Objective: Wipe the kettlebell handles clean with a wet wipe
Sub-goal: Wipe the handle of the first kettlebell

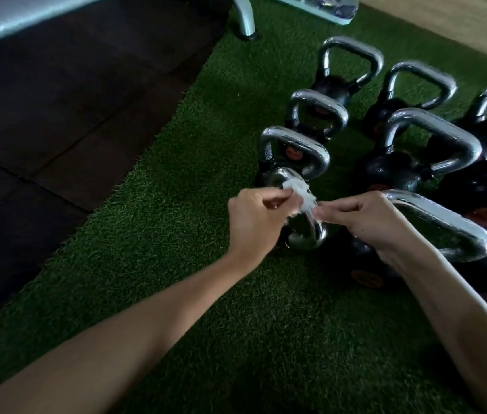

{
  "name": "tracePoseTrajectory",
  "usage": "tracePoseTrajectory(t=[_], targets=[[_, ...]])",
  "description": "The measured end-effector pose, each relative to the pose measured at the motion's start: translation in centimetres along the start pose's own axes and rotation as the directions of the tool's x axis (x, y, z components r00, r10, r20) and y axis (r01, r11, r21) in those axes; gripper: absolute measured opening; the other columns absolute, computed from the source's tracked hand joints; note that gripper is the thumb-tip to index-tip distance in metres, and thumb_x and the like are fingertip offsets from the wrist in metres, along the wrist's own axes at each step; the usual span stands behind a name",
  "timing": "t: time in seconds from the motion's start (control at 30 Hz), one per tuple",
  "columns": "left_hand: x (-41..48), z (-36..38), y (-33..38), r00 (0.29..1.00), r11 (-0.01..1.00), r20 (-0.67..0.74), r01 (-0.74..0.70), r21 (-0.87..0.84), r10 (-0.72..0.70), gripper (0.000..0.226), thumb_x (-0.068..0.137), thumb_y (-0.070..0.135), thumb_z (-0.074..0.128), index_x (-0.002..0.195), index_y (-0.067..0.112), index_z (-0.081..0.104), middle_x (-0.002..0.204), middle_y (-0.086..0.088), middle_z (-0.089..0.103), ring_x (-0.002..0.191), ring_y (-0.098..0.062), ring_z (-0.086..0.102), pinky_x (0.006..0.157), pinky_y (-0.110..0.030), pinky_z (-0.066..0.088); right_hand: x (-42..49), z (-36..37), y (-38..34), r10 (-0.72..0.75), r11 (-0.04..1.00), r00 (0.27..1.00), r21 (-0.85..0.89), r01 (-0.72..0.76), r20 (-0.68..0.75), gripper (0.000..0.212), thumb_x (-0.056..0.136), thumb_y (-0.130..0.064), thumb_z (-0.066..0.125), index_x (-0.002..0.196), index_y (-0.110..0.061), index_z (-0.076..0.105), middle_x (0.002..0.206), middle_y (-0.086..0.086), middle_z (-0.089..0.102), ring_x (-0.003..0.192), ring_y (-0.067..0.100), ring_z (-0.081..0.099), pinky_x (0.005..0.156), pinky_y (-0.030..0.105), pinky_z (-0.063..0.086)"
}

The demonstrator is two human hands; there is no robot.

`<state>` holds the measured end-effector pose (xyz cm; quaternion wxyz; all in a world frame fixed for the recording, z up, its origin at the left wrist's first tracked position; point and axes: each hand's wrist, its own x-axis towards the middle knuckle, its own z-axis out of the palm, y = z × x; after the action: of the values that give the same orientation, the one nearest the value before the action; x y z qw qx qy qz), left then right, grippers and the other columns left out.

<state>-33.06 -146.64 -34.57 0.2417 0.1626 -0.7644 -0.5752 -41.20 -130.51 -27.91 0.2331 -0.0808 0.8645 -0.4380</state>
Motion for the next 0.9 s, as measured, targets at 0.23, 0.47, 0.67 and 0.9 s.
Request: tracePoseTrajectory(t=[0.23,0.47,0.67,0.9], targets=[[-1.9,0.6,-0.4,0.999,0.995,0.010,0.053,-0.080,-0.052,0.023,0.082,0.028,0.084,0.101,0.017,0.080,0.082,0.016,0.076,0.064,-0.006,0.073,0.057,-0.034,0.061,0.1,-0.4,-0.1,0.035,0.999,0.999,0.008,-0.036,0.031,0.013,0.079,-0.021,0.082,0.091,-0.026,0.080,0.063,-0.018,0.072,0.048,-0.013,0.053,0.064,0.020,0.033],[-4.1,1.2,-0.7,0.996,0.997,0.073,-0.053,-0.065,0.057,0.019,0.082,0.021,0.085,0.097,0.010,0.081,0.083,0.010,0.077,0.063,0.012,0.065,0.056,-0.002,0.042,0.5,-0.9,0.3,0.118,0.993,0.991,-0.006,-0.118,0.070,0.020,0.067,-0.041,0.086,0.086,-0.034,0.083,0.090,-0.015,0.079,0.070,0.000,0.049,0.067,0.029,0.039],[-3.9,0.6,-2.5,0.979,0.985,0.108,-0.172,-0.005,0.171,0.018,0.079,0.024,0.087,0.094,0.016,0.083,0.088,0.013,0.078,0.072,0.001,0.071,0.060,-0.016,0.052,1.3,-2.1,-1.4,0.173,0.972,0.955,-0.200,-0.126,0.242,0.026,0.072,-0.034,0.083,0.093,-0.019,0.083,0.064,-0.015,0.072,0.055,0.011,0.033,0.056,0.026,0.032],[-4.1,1.4,-2.9,0.977,0.979,0.082,-0.202,0.035,0.199,0.019,0.076,0.024,0.088,0.092,0.015,0.082,0.087,0.012,0.078,0.077,0.005,0.070,0.068,-0.011,0.052,4.0,-2.0,-5.5,0.187,0.875,0.927,-0.485,-0.007,0.325,0.026,0.084,-0.045,0.075,0.099,-0.025,0.081,0.095,-0.005,0.079,0.077,0.022,0.045,0.067,0.029,0.043]])
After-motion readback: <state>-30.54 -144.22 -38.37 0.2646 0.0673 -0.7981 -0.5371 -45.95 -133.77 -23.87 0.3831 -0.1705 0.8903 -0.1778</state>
